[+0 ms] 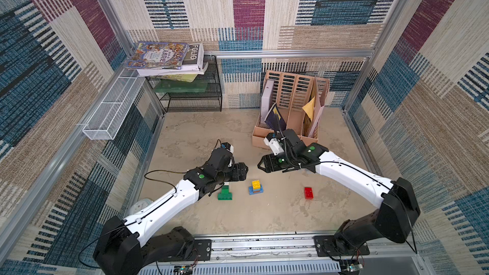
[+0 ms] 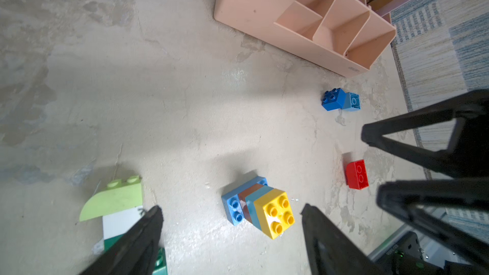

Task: Assemble the number 1 with lego
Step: Adjust the lego brick at the center of the board, then pick up the lego brick from the center of the board.

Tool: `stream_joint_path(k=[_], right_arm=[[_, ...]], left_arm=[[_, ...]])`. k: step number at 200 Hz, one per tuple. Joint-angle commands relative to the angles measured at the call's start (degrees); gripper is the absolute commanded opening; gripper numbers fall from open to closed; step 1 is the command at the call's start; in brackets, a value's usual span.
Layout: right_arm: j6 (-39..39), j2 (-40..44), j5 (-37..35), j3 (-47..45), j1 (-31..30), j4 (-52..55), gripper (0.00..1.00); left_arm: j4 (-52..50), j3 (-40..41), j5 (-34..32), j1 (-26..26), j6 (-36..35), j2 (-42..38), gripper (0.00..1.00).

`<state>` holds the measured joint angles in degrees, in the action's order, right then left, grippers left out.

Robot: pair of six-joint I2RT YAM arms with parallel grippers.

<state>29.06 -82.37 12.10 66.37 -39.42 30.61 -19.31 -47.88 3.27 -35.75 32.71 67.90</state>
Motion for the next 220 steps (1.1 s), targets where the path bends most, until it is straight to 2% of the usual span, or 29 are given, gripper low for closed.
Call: stream_joint_path(k=[1, 13, 22, 54, 81, 104, 140, 182, 220], right_arm=[[0.2, 4.8, -8.9, -3.3, 4.2, 4.1, 0.68], [1.7, 8.5, -13.5, -6.6, 8.0, 5.9, 0.68], [1.8, 10.9, -14.5, -9.3, 11.2, 6.5, 0.69], [0.8, 15.2, -11.7, -17.1, 22.1, 5.7, 0.69], [-0.1, 13.4, -8.1, -18.6, 27.0, 3.1, 0.70], [4.1, 9.5, -7.3, -17.2, 26.0, -0.4, 0.69], [13.0, 5.0, -13.4, -16.2, 19.6, -5.9, 0.72], [19.7, 0.4, -18.1, -17.4, 18.8, -9.8, 0.69], [21.3, -4.9, -17.3, -15.5, 18.5, -12.1, 0.66]], left_arm=[[2.6, -1.8, 3.1, 0.2, -7.1, 1.3, 0.85], [3.2, -3.3, 4.3, 0.2, -9.7, 2.2, 0.85], [3.9, -4.4, 5.3, 0.2, -11.5, 3.0, 0.85], [5.9, -9.6, 11.6, -0.5, -18.1, 8.1, 0.83], [4.3, -14.0, 10.1, -3.2, -21.4, 12.0, 0.82], [6.3, -13.9, 7.8, -3.5, -19.2, 12.3, 0.83], [5.5, -12.5, 1.2, -3.6, -16.1, 10.2, 0.82], [4.9, -8.6, -2.8, -3.6, -14.4, 5.3, 0.83], [5.0, -6.7, -4.2, -3.6, -14.0, 2.8, 0.83]])
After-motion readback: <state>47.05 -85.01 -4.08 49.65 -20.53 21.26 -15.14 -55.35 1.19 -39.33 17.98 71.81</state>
